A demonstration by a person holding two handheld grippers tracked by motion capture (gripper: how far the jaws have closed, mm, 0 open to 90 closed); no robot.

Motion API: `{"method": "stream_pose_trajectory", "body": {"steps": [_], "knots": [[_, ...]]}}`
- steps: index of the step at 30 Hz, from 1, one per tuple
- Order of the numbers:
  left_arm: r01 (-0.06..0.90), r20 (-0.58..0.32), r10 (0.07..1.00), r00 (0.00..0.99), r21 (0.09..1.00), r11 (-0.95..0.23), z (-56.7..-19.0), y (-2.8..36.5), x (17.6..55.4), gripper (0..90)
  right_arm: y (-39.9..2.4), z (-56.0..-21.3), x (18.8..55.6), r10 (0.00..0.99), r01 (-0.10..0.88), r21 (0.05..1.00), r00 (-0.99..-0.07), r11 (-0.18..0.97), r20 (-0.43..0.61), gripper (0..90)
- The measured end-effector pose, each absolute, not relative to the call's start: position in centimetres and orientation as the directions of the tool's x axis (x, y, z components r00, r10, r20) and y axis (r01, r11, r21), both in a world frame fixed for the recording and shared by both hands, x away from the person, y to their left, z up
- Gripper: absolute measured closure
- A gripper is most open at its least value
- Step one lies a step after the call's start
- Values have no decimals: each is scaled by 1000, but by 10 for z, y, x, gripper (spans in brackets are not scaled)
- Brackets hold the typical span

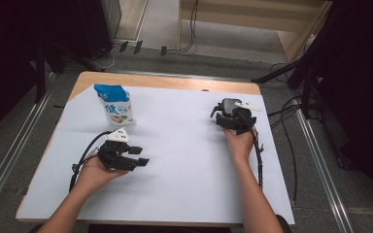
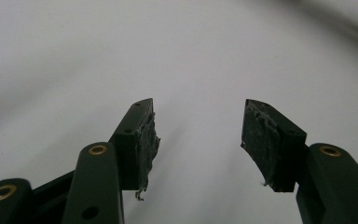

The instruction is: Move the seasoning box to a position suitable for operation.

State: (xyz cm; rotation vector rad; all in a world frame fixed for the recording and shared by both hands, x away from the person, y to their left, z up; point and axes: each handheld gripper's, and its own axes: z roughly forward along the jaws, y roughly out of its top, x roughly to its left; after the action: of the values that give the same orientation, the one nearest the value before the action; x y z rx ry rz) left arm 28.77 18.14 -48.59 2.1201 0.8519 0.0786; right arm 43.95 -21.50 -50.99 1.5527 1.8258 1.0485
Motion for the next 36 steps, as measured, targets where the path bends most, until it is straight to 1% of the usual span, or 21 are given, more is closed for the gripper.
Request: {"method": "stream_pose_trajectory", "body": {"steps": [5,9,11,13,26,29,36], "knots": [[549,-231,602,765,723,-420,-486,184,286,451,-216,-513,443,974,573,819,-203,31,105,27],[555,-234,606,760,720,-417,-486,185,285,451,-217,-516,445,979,577,816,-190,46,80,51],[554,-234,606,760,722,-415,-486,185,286,451,-217,-517,446,977,569,821,-199,53,75,57],[558,-240,608,757,721,-411,-487,184,286,451,-216,-518,447,975,570,820,-205,51,82,89],[561,-234,616,752,717,-413,-488,187,286,451,-216,-521,449,973,571,817,-221,78,62,102],[570,-257,609,751,718,-400,-488,188,288,452,-217,-520,449,971,571,816,-232,88,58,105],[564,-255,600,758,719,-407,-488,185,289,453,-217,-516,446,973,566,817,-229,112,25,145]]}}
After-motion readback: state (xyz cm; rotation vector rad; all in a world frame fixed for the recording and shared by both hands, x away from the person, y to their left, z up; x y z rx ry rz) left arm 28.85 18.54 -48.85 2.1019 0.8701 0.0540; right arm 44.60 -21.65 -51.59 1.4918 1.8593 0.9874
